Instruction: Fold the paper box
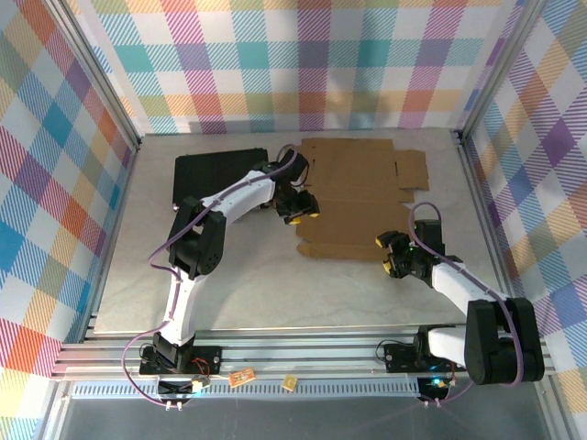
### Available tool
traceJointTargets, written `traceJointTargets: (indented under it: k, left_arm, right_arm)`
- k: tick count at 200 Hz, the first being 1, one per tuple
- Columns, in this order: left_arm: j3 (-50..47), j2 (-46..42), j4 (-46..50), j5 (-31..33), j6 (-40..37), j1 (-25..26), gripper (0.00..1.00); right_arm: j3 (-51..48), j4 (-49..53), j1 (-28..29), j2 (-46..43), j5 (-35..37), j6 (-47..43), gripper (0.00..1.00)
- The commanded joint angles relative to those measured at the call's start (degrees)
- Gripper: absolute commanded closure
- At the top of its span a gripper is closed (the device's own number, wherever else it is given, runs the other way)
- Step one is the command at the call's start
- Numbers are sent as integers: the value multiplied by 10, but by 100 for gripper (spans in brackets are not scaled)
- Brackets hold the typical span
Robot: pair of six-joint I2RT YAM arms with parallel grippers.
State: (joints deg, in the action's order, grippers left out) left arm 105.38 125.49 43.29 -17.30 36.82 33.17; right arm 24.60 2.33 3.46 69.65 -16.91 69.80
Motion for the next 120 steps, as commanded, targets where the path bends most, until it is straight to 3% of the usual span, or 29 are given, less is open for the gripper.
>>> traceJointTargets:
  k: [1, 38, 120]
  left_arm:
    - [45, 32, 42, 16, -2, -7, 49]
    - [87, 81, 66, 35, -17, -10, 51]
    - [41, 94, 36, 33, -14, -5, 52]
  right_arm:
    - [4, -15, 4, 14, 5, -2, 35]
    - [-1, -18, 3, 16, 6, 3, 34]
    - [-28, -76, 4, 17, 3, 12, 33]
